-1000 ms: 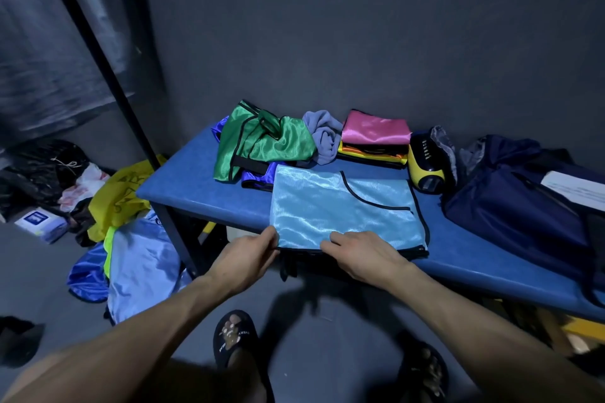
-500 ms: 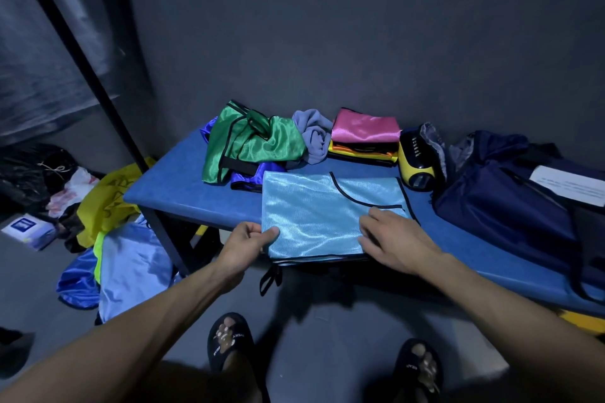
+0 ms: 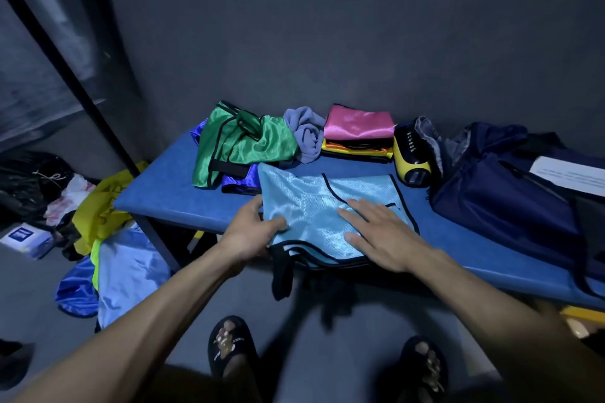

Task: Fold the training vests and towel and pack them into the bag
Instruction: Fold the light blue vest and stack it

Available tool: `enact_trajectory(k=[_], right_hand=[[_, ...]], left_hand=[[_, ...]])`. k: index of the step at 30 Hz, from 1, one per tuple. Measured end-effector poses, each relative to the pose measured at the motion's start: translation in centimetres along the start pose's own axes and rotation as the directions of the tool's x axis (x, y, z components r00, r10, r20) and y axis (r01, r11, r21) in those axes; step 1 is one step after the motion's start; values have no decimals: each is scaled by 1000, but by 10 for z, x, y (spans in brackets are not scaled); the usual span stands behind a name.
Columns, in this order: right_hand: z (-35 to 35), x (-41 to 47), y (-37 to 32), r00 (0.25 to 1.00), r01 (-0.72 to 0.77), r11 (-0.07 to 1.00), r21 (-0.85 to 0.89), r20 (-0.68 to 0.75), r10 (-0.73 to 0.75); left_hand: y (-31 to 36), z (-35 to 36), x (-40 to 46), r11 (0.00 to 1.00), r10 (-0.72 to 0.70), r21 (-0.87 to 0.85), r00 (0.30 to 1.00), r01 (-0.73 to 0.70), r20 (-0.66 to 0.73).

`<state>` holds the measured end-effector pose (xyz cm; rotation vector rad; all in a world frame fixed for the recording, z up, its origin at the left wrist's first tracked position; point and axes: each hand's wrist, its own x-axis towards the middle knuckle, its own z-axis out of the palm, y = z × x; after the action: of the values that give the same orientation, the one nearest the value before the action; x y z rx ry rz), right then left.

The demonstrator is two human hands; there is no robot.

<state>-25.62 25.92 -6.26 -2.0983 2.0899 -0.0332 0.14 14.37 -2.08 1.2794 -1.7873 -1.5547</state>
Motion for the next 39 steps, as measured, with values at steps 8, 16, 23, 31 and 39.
enact_trajectory(k=[8,16,23,31,39], right_hand=[[4,-2,17,1000,-29,997,67,12,29],[-41,0,23,833,-24,362,932,-182,523],[-62,-17,46,881,-264,-100,959,282,379],[-47,-18,52,833,-368,246,897,200,517],[-41,-18,49,847,-300,419,857,38,530]], left_hand=[[60,37,5,990,96,100,992,-103,78],[90,100,25,977,72,186,983,-104,171],[87,158,38,999,-37,-23,931,49,362],[78,121,95,899,265,307,946,-313,187],[39,110,157,609,261,691,921,-390,290]])
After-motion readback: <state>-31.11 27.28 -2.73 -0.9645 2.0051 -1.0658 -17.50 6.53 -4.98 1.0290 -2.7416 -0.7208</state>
